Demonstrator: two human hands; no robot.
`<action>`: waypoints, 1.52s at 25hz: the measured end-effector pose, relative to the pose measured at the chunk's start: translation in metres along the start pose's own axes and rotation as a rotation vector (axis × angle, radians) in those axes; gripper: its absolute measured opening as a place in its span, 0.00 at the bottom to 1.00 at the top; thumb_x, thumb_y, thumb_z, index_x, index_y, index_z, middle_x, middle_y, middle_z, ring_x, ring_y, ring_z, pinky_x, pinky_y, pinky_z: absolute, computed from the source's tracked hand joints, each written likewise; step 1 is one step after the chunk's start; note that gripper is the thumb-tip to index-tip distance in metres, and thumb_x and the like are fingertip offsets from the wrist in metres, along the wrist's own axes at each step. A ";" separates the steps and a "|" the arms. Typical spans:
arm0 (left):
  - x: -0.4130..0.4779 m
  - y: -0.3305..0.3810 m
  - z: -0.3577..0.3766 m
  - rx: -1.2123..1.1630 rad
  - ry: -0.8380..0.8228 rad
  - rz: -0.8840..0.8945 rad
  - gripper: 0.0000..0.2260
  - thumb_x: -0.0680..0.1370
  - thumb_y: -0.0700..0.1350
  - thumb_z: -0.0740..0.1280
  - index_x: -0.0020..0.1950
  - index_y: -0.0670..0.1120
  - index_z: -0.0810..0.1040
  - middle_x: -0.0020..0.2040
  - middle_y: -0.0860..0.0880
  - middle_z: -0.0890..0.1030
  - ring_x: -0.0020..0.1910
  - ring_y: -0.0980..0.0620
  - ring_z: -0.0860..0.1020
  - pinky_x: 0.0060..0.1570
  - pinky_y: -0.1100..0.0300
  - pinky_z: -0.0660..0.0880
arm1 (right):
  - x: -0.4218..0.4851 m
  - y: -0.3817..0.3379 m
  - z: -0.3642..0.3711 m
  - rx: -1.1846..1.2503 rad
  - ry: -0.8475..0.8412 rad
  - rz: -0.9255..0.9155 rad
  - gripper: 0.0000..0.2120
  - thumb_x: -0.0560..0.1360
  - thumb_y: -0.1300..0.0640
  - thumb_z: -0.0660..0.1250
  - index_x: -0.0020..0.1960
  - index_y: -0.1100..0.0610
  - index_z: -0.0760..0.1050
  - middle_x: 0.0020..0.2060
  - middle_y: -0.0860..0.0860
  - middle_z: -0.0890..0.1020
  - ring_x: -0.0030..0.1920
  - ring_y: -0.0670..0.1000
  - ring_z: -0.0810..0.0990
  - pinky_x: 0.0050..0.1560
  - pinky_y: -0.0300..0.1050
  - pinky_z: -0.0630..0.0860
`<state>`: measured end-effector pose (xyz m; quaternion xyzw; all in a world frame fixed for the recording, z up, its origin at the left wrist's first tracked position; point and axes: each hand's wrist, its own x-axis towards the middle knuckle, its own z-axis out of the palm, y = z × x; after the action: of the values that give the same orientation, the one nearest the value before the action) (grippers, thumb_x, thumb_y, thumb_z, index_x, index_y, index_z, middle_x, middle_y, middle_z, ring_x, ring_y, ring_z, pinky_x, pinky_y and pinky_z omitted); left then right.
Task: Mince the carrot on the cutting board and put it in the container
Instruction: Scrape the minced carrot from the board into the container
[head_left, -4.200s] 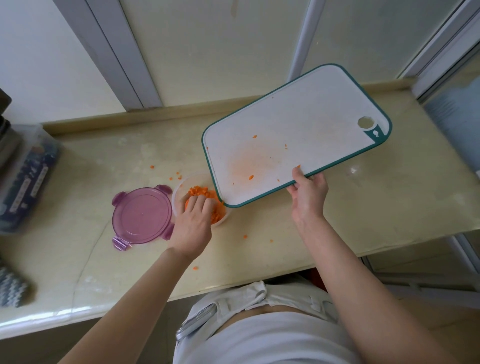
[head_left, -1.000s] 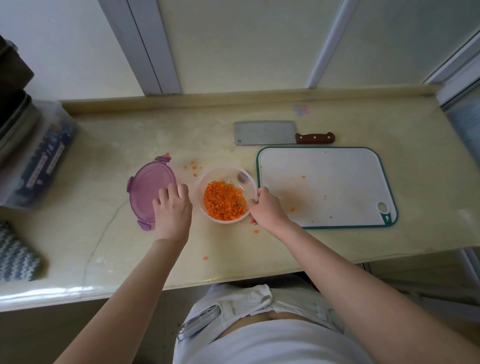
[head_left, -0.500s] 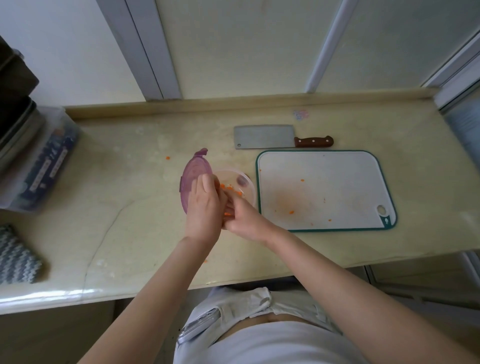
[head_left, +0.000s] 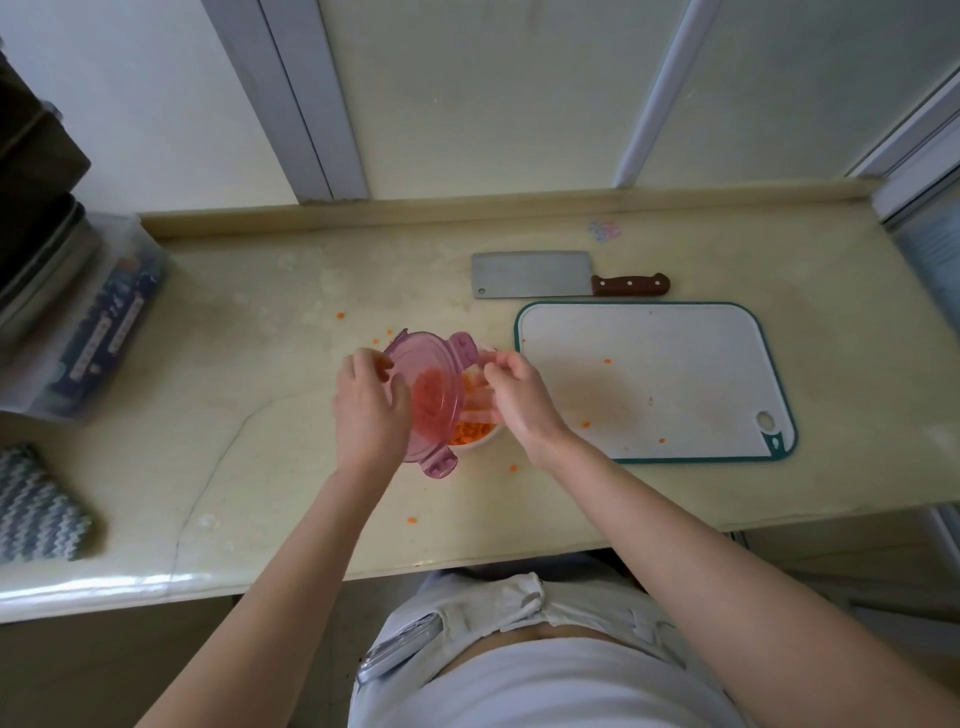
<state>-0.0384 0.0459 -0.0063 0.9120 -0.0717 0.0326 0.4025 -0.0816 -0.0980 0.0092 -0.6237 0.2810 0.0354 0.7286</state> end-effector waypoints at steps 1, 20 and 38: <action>-0.001 -0.010 0.000 0.048 -0.019 -0.064 0.04 0.77 0.37 0.61 0.50 0.39 0.71 0.48 0.44 0.73 0.49 0.41 0.72 0.50 0.48 0.69 | 0.000 -0.001 -0.002 0.018 -0.016 0.047 0.07 0.82 0.58 0.58 0.57 0.59 0.69 0.42 0.52 0.77 0.37 0.49 0.79 0.40 0.42 0.79; -0.011 -0.026 0.014 0.455 -0.228 -0.199 0.16 0.81 0.48 0.54 0.46 0.41 0.78 0.50 0.43 0.75 0.55 0.43 0.68 0.54 0.51 0.61 | 0.032 0.003 -0.025 -0.704 0.224 -0.123 0.11 0.76 0.61 0.67 0.58 0.63 0.76 0.53 0.55 0.80 0.54 0.53 0.78 0.54 0.38 0.70; -0.009 -0.023 0.019 0.428 -0.288 -0.280 0.15 0.81 0.45 0.51 0.46 0.40 0.75 0.49 0.42 0.76 0.54 0.42 0.69 0.54 0.50 0.63 | -0.004 0.028 -0.029 -1.508 -0.361 -0.537 0.32 0.81 0.42 0.49 0.78 0.60 0.48 0.77 0.54 0.47 0.77 0.51 0.43 0.75 0.42 0.39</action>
<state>-0.0433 0.0480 -0.0372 0.9724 0.0071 -0.1389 0.1871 -0.1069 -0.1172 -0.0157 -0.9766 -0.0987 0.1389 0.1310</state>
